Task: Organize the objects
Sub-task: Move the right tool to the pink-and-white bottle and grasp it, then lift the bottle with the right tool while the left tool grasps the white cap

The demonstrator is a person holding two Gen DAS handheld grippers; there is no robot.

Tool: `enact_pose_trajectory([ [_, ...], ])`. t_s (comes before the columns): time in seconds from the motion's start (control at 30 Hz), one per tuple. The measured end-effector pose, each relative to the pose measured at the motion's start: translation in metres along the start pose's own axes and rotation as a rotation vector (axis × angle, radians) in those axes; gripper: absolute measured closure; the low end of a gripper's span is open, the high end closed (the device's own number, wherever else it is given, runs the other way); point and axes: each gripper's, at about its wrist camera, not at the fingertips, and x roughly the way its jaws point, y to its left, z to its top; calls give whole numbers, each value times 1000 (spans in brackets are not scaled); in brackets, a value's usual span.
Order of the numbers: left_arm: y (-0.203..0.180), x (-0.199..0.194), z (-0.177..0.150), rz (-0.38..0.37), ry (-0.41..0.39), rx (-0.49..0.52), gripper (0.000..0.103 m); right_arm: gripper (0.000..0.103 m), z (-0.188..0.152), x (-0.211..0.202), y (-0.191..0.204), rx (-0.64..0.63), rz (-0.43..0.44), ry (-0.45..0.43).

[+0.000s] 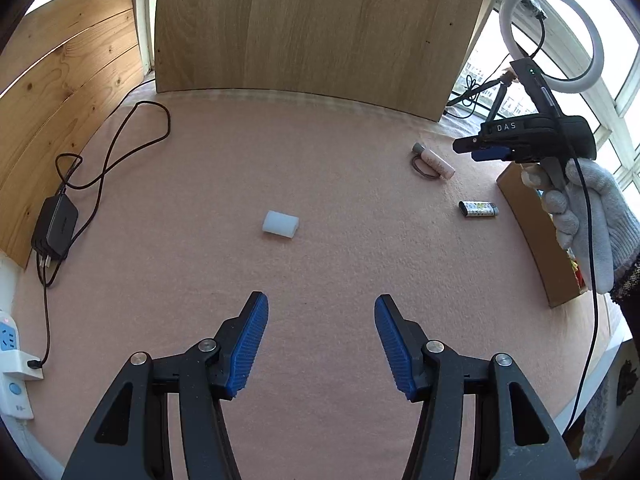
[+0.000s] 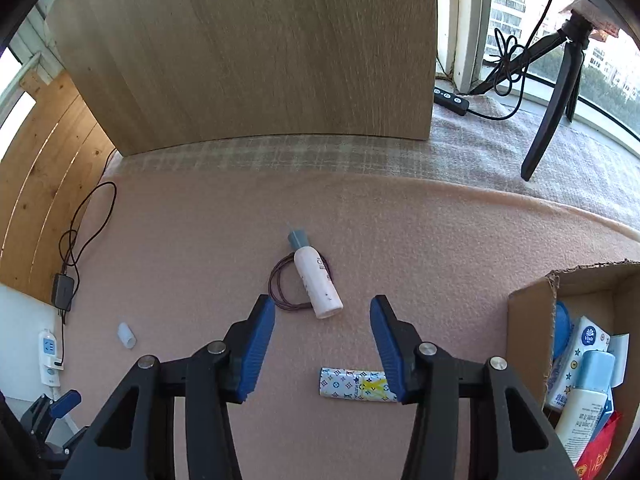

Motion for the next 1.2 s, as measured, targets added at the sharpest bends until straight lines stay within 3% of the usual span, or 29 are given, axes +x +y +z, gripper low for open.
enact_pose_trajectory([
  [0.17,8,-3,-2,-2,0,-7,44,70,11,20,7,10,-1,29],
  [0.53,14,-4,-1,-15,4,-25,44,73,20,48,14,-18,-71,70],
  [0.73,14,1,-1,-20,13,-30,44,83,19,55,13,-24,-73,97],
  [1.1,28,19,8,-29,30,-85,44,86,0,49,16,-34,4,116],
  [1.2,35,28,14,6,30,-79,44,86,-12,47,23,-49,25,128],
])
